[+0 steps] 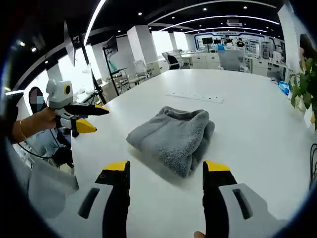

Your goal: Fold the towel on the table until its edges align and the towel forms a compact rectangular stack.

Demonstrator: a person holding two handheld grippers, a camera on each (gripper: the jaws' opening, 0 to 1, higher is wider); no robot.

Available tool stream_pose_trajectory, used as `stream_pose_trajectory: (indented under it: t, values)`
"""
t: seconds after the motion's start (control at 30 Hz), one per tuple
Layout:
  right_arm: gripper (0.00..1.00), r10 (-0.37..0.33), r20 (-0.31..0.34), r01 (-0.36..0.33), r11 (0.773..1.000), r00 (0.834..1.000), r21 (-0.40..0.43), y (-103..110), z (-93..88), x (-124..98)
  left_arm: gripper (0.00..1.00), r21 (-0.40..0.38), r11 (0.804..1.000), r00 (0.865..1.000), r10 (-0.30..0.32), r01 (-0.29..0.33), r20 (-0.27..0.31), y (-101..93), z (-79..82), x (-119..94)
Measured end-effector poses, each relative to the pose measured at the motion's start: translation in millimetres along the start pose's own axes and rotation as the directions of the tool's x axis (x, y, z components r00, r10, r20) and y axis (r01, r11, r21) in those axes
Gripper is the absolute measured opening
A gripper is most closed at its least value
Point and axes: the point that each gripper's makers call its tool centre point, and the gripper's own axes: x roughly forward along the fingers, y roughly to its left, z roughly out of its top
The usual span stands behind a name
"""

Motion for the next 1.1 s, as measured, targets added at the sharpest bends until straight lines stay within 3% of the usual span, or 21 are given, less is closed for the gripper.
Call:
stream_pose_trajectory:
  t: [0.1,0.17,0.47,0.73,1.1]
  values:
    - [0.62,-0.001,0.014,0.001,1.000,1.000,0.010,5,-6.8,-10,0.73,-0.014,1.000,1.000,0.007,-0.006,0.029,-4.5,-1.8,-17]
    - [0.60,-0.004,0.049,0.003,1.000,0.999,0.022,13,-10.1,-19,0.76,0.012,1.000,0.996,0.012,-0.014,0.093,-14.4,6.7,-29]
    - [0.63,0.005,0.020,-0.007,0.997,1.000,0.078,35,-48.5,-41,0.82,0.014,1.000,0.994,-0.011,0.009,0.105,-32.0,-1.5,-56]
    - [0.63,-0.018,0.071,0.009,0.993,0.997,0.116,45,-48.8,-60,0.82,0.015,0.999,0.990,-0.031,0.029,0.136,-48.8,4.1,-64]
    - [0.65,-0.071,0.124,0.052,0.988,0.990,0.146,45,-51.4,-78,0.89,0.021,1.000,0.988,-0.023,0.020,0.155,-50.5,1.5,-71]
